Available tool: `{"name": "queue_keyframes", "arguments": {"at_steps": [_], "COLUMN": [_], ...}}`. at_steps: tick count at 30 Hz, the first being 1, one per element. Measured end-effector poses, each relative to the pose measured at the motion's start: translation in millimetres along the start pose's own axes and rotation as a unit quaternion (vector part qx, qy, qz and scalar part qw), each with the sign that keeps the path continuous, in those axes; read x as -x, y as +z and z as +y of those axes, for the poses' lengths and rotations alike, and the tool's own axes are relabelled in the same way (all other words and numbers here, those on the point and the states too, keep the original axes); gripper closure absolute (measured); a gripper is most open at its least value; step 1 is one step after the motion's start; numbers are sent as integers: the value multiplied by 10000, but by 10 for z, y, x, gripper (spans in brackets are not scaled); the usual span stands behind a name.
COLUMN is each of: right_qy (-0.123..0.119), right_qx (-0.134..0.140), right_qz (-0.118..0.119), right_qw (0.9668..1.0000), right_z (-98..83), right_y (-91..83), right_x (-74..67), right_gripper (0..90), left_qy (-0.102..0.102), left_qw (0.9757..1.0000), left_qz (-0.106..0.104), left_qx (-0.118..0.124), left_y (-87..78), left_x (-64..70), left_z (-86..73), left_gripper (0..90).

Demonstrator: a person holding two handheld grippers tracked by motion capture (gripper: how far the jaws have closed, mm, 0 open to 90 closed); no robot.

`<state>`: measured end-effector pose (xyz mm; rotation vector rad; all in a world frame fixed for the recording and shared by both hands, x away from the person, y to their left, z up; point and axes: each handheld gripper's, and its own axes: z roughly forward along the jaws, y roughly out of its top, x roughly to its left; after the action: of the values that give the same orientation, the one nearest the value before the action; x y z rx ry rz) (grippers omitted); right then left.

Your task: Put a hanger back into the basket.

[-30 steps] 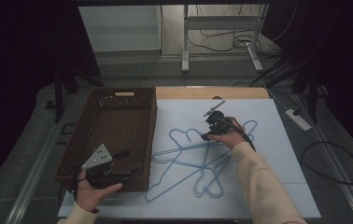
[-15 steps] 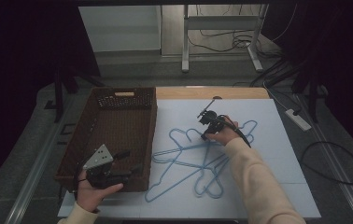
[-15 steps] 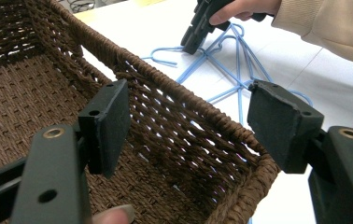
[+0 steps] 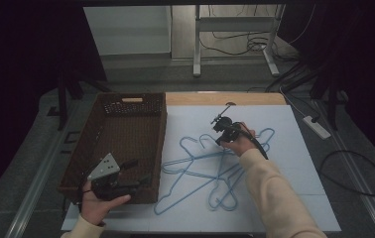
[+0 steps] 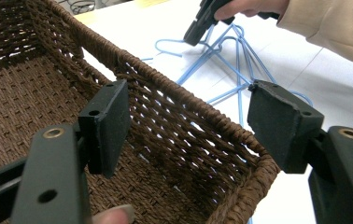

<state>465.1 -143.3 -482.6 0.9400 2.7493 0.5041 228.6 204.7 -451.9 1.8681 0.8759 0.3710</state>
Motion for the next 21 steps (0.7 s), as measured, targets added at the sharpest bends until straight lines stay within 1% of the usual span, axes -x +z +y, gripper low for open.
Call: {"name": "queue_keyframes", "arguments": {"at_steps": [1, 2, 3, 4, 6, 11, 12, 13, 16, 18, 21], "right_qy": [0, 18, 22, 28, 35, 84, 84, 91, 116, 141, 154], "right_qx": [0, 78, 187, 352, 544, 924, 924, 1002, 1089, 1198, 1266], "right_qz": [0, -16, -37, -63, -78, -86, -86, -88, -99, -101, -110], "right_qw": [10000, 10000, 9998, 9994, 9985, 9956, 9956, 9949, 9939, 9926, 9918], "right_z": [0, -10, -22, -43, -74, -167, -167, -200, -229, -268, -293], "right_y": [0, -43, -102, -189, -283, -443, -443, -486, -519, -559, -586], "right_x": [0, -2, -4, -9, -11, -27, -27, -29, -34, -41, -48], "right_gripper": [861, 861, 861, 861, 861, 860, 860, 861, 860, 860, 860], "left_qy": [6, 11, 14, 17, 21, 41, 40, 61, 76, 74, 47], "left_qw": [10000, 10000, 10000, 10000, 10000, 10000, 10000, 10000, 9999, 9999, 9999], "left_qz": [2, -3, -3, -9, -11, -23, -30, -49, -71, -103, -142], "left_qx": [0, -5, -6, -6, -6, -8, -3, -6, -1, -1, -42], "left_y": [1, 2, 3, 3, 5, 9, 12, 14, 17, 21, 42], "left_x": [1, 4, 5, 8, 13, 34, 42, 59, 85, 107, 139], "left_z": [1, 3, 3, 5, 8, 18, 22, 33, 50, 65, 86], "left_gripper": [310, 310, 310, 309, 310, 310, 310, 309, 309, 307, 306]}}
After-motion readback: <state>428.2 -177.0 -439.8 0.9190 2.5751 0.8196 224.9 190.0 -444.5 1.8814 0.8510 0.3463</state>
